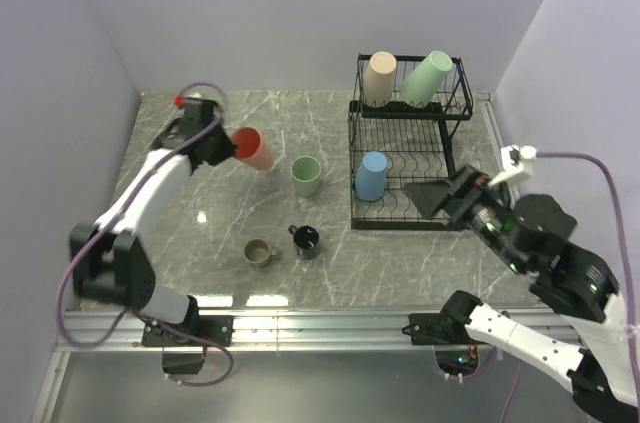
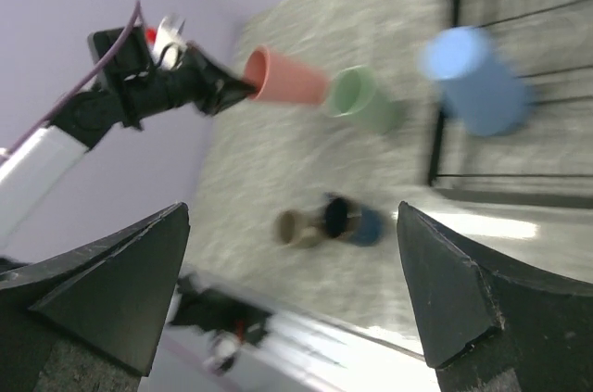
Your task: Load the cups into the dish rack
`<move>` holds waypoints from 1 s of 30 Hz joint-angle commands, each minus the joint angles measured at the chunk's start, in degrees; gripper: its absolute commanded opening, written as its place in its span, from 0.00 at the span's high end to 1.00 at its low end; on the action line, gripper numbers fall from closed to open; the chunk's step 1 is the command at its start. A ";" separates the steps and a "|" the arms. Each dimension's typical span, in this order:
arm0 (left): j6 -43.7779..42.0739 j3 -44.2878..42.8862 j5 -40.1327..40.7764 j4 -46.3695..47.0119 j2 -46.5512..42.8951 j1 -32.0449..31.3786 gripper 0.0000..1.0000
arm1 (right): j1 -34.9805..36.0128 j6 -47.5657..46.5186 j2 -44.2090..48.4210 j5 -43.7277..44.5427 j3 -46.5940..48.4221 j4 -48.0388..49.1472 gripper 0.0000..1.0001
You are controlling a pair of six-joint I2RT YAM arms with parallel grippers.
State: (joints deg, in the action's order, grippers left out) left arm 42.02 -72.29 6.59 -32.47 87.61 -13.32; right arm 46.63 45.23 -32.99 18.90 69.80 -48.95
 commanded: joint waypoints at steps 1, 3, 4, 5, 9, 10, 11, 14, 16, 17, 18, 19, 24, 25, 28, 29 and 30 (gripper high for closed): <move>0.69 2.32 -12.17 7.23 -12.19 5.84 1.00 | 0.21 2.56 -5.84 -11.14 -0.71 14.65 0.00; 1.31 2.51 -15.80 8.82 -14.22 6.82 1.00 | 0.13 7.73 -8.39 -14.22 -2.46 21.48 0.00; 3.75 3.38 -20.78 10.65 -15.88 6.82 1.00 | 0.04 9.24 -9.19 -15.46 -3.00 23.96 0.00; 5.77 4.69 -23.18 13.19 -16.76 6.82 1.00 | -0.40 11.52 -11.28 -16.69 -3.44 26.34 0.00; 17.11 13.99 -39.25 35.90 -19.85 6.82 1.00 | -2.95 15.93 -17.79 -25.65 -2.31 36.53 0.00; 21.48 15.33 -41.81 40.07 -20.37 6.82 1.00 | -3.21 16.63 -18.94 -27.66 -1.78 37.60 0.00; 23.53 17.51 -46.53 43.68 -20.46 6.73 1.00 | -4.00 18.21 -20.60 -28.47 -1.34 39.96 0.00; 32.57 22.43 -51.83 60.64 -20.73 5.94 1.00 | -5.49 22.24 -21.94 -30.32 -2.03 43.84 0.00; 42.58 26.04 -52.64 77.44 -21.69 5.59 1.00 | -7.16 24.72 -21.85 -30.93 -4.49 47.53 0.00; 46.01 29.37 -52.47 82.60 -21.87 5.41 1.00 | -7.69 27.08 -21.68 -31.55 -6.59 48.85 0.00; 49.09 30.79 -51.34 86.92 -21.87 5.32 1.00 | -8.57 28.14 -21.33 -31.73 -7.65 50.86 0.00; 53.82 31.94 -50.72 94.01 -21.96 5.15 1.00 | -8.75 29.03 -21.06 -31.73 -8.62 51.75 0.00; 57.38 35.55 -48.51 98.13 -23.19 3.39 1.00 | -8.75 31.58 -20.62 -30.59 -11.70 53.78 0.00; 57.38 35.73 -48.17 98.21 -23.45 2.96 1.00 | -8.75 31.76 -20.45 -30.32 -11.97 54.13 0.00; 56.51 35.64 -47.20 97.16 -23.98 0.85 1.00 | -8.75 32.02 -20.88 -29.44 -12.06 55.36 0.00; 56.07 35.55 -46.85 96.81 -24.24 -0.20 1.00 | -8.75 32.02 -21.23 -29.44 -11.53 55.71 0.00; 55.20 35.47 -46.58 95.41 -24.42 -0.74 1.00 | -8.75 32.02 -21.58 -29.44 -11.18 55.72 0.00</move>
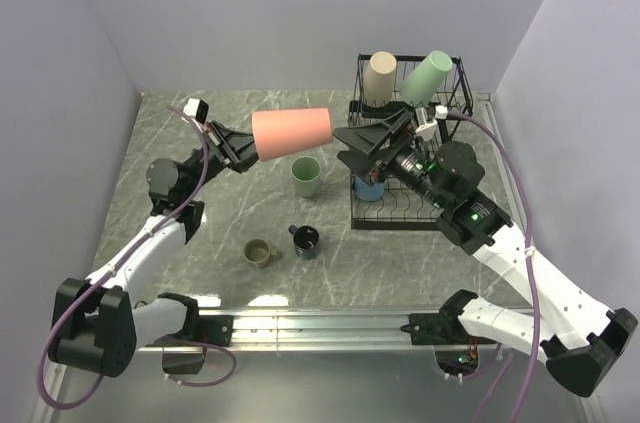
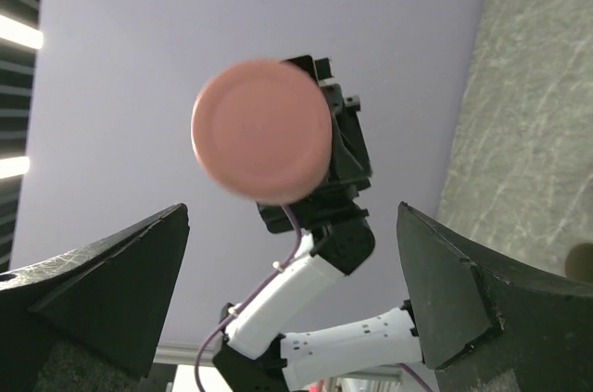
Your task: Load the cups into the dish rack
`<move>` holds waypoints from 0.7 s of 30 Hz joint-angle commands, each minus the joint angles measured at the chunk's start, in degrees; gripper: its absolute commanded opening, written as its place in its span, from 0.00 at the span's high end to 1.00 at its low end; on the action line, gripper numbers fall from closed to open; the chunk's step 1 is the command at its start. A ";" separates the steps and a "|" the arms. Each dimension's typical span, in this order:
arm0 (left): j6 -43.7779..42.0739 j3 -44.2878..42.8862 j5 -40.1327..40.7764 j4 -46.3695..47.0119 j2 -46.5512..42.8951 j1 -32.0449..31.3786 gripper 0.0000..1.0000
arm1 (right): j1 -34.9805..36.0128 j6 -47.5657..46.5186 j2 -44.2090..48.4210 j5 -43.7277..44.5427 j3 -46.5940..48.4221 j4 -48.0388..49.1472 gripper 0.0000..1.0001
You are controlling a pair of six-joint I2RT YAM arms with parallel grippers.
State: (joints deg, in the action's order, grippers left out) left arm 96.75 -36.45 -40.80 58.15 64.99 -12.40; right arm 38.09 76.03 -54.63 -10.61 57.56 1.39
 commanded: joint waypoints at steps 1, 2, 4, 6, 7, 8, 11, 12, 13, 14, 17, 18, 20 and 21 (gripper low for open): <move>0.02 -0.55 1.24 4.34 -1.80 -2.18 1.00 | -0.20 1.23 -0.73 -0.11 1.50 5.55 0.00; -0.24 -0.64 1.51 4.08 -1.89 -3.23 1.00 | -0.20 1.14 -1.00 -0.02 2.20 5.90 0.00; -1.03 -0.82 1.95 3.02 -1.54 -4.29 1.00 | -0.20 1.05 -1.62 -0.11 2.90 6.34 0.00; -1.65 -0.91 3.00 2.50 -1.45 -5.70 1.00 | -0.21 0.88 -1.88 -0.29 4.05 6.17 0.00; -1.91 -0.91 3.35 2.15 -1.27 -6.05 1.00 | -0.20 0.61 -2.06 -0.46 4.49 6.08 0.00; -1.92 -0.91 3.79 2.58 -1.10 -6.84 1.00 | -0.20 0.44 -1.97 -0.38 5.01 5.56 0.00; -2.09 -1.43 3.97 2.41 -0.39 -7.98 1.00 | -0.03 0.26 -1.71 -0.11 5.11 5.29 0.00; -2.53 -1.61 4.32 2.15 -0.22 -8.33 1.00 | -0.03 0.26 -1.62 0.06 4.93 5.29 0.00; -2.88 -1.87 4.50 1.62 -0.04 -8.69 1.00 | -0.12 0.78 -1.53 0.06 4.84 5.38 0.02; -3.23 -2.05 4.76 1.62 0.13 -9.30 1.00 | -0.12 1.05 -1.53 -0.20 4.49 5.99 0.03; -4.46 -2.23 6.25 0.48 0.31 -10.62 1.00 | 0.06 1.49 -1.88 -0.72 4.75 6.35 0.17; -5.33 -2.23 6.78 -0.14 0.31 -10.88 1.00 | 0.15 1.32 -1.97 -0.73 4.93 6.26 0.20; -6.65 -2.49 8.27 -2.24 -0.04 -11.59 1.00 | 0.41 1.14 -2.15 -0.81 5.37 5.39 0.30; -7.88 -2.49 8.89 -4.08 -0.39 -11.68 1.00 | 0.50 0.96 -2.06 -0.90 5.28 5.29 0.38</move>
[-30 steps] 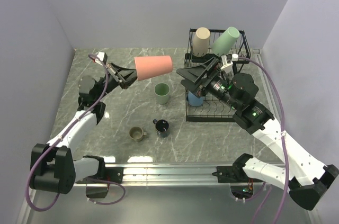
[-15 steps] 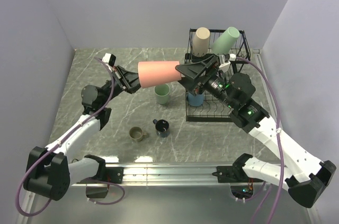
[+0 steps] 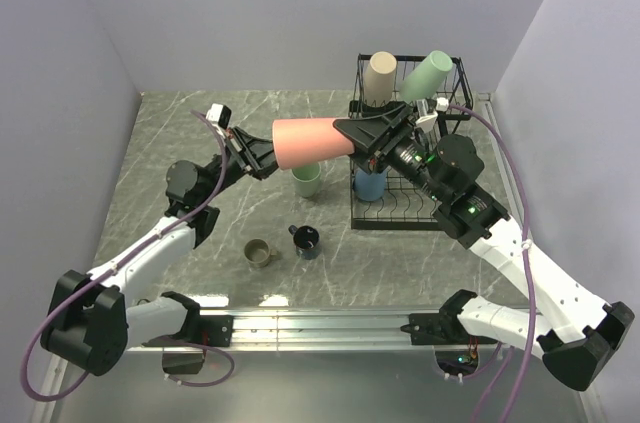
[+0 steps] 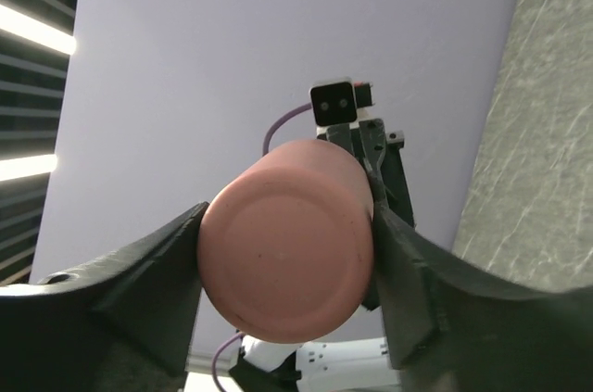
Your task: Load the cups into the dish rack
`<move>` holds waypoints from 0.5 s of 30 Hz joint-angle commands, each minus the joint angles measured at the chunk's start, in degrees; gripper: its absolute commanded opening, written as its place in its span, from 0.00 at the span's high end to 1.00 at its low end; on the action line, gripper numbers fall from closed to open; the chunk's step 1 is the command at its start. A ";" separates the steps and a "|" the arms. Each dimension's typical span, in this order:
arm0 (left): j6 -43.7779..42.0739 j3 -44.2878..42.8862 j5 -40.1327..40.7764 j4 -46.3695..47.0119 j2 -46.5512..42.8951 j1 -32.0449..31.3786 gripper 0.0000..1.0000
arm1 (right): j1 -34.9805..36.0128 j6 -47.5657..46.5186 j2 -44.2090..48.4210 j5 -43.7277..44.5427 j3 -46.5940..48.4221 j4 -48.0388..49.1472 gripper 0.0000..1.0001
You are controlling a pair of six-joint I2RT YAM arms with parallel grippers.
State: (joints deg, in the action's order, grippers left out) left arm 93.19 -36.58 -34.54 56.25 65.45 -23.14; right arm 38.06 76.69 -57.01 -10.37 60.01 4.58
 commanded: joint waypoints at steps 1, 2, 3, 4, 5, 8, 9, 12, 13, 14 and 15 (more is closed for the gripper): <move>-5.11 -2.53 3.86 -3.59 -1.46 -1.12 1.00 | 0.52 0.22 0.50 -0.97 2.83 2.01 0.43; -5.90 -2.79 4.39 -5.08 -1.81 -1.30 1.00 | 0.69 0.22 0.67 -0.88 2.83 1.49 0.47; -7.56 -2.97 4.83 -7.88 -2.17 -1.39 1.00 | 0.52 0.13 0.76 -0.70 2.66 1.40 0.57; -8.45 -3.67 5.36 -9.47 -2.78 -1.39 1.00 | 0.61 -0.13 1.20 -0.36 2.57 1.22 0.60; -9.33 -3.94 5.63 -11.32 -3.05 -1.30 0.99 | 0.61 -0.39 1.38 0.00 2.57 0.35 0.64; -11.62 -4.12 5.80 -16.16 -4.28 -1.39 0.68 | 0.35 -2.32 2.26 1.31 3.62 -2.63 0.75; -13.02 -4.29 5.37 -19.04 -4.80 -1.30 0.46 | -0.09 -3.03 2.78 1.67 4.15 -3.78 0.76; -18.71 -6.05 2.91 -27.21 -6.29 0.28 0.22 | -2.02 -6.71 4.36 2.55 6.96 -9.84 0.76; -20.14 -6.40 2.64 -32.47 -7.00 1.50 0.08 | -2.55 -9.25 4.89 3.59 8.88 -11.85 0.76; -22.59 -6.23 2.47 -35.22 -7.87 2.21 0.05 | -3.34 -10.66 5.42 4.30 9.85 -16.66 0.76; -23.83 -6.05 2.55 -37.68 -9.71 3.00 0.03 | -4.83 -12.25 6.55 5.18 10.91 -19.32 0.77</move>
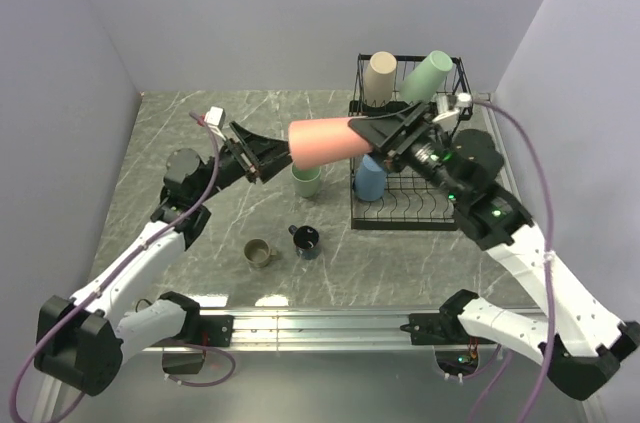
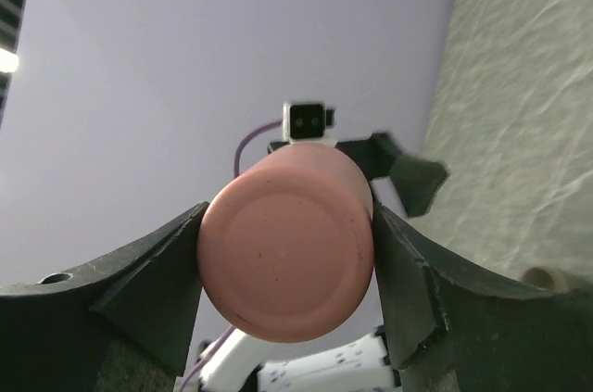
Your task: Load the cups into the dish rack
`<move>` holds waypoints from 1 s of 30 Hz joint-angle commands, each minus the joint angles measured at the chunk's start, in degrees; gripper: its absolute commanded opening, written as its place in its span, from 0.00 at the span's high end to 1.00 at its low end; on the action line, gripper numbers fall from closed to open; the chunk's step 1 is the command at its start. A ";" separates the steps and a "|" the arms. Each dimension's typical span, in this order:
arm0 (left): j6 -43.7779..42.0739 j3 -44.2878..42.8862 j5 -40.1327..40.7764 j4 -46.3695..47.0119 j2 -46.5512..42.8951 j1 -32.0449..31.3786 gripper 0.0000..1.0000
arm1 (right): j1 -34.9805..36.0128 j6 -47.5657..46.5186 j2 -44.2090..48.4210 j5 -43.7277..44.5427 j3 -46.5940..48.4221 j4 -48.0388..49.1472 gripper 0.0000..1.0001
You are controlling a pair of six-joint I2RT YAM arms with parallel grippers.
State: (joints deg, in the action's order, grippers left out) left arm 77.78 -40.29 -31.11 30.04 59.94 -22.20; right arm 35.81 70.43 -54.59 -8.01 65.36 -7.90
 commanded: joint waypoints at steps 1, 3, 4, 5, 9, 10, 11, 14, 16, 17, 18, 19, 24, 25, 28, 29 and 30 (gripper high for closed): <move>-9.48 -1.64 -0.88 -15.93 -5.35 3.72 0.02 | -3.72 -9.58 4.66 3.52 7.57 -11.74 0.77; -12.12 -0.76 -1.57 -19.57 -8.16 5.49 0.02 | -6.79 -15.99 5.54 6.59 9.95 -17.38 0.78; -12.82 0.47 -2.02 -22.11 -9.13 7.06 0.02 | -7.68 -18.20 5.46 7.82 12.66 -23.33 0.78; -14.22 1.00 -2.46 -23.26 -10.88 7.60 0.03 | -8.38 -20.49 5.28 11.14 14.16 -26.35 0.78; -18.53 1.97 -2.38 -32.22 -14.67 8.57 0.05 | -10.58 -29.11 1.43 20.19 19.97 -38.31 0.80; -19.24 2.15 -2.11 -33.46 -15.29 8.57 0.05 | -11.02 -29.82 0.80 21.97 20.76 -40.85 0.81; -19.94 2.32 -2.11 -35.30 -15.82 8.66 0.05 | -11.46 -30.44 0.28 23.55 20.77 -41.49 0.82; -20.21 2.85 -2.11 -37.33 -18.80 8.57 0.06 | -14.96 -32.90 -2.18 26.55 18.76 -41.15 0.84; -20.65 2.59 -1.67 -39.61 -19.95 8.57 0.07 | -17.61 -33.96 -2.98 26.82 16.83 -39.66 0.87; -21.26 2.41 -1.58 -40.49 -20.91 8.57 0.07 | -19.53 -34.05 -3.94 26.99 16.29 -39.04 0.90; -21.61 1.89 -1.41 -42.76 -21.35 8.57 0.07 | -20.42 -34.57 -4.30 27.08 15.33 -38.34 0.91; -21.96 1.54 -1.15 -43.74 -21.88 8.57 0.07 | -21.04 -34.66 -4.82 27.60 14.89 -36.68 0.92; -24.07 -1.45 1.40 -51.30 -26.10 8.57 0.07 | -23.33 -36.07 -9.74 29.10 13.39 -31.22 0.95; -24.34 -1.80 1.75 -54.10 -26.80 8.57 0.08 | -23.42 -36.16 -10.79 29.28 13.47 -29.82 0.96; -24.87 -2.77 3.69 -59.11 -29.79 8.57 0.08 | -23.42 -35.37 -14.31 30.59 12.86 -27.10 1.00; -24.78 -2.86 4.30 -60.61 -31.36 8.57 0.08 | -23.42 -35.02 -15.62 31.73 12.25 -26.12 1.00; -24.69 -3.21 5.26 -61.76 -32.25 8.57 0.08 | -23.42 -33.97 -15.98 32.35 10.42 -25.07 1.00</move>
State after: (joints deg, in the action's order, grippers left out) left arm 54.87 -40.53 -28.73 -25.52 30.52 -13.89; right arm 12.69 35.92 -69.19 20.51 77.71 -39.75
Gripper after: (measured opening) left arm 0.925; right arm 0.721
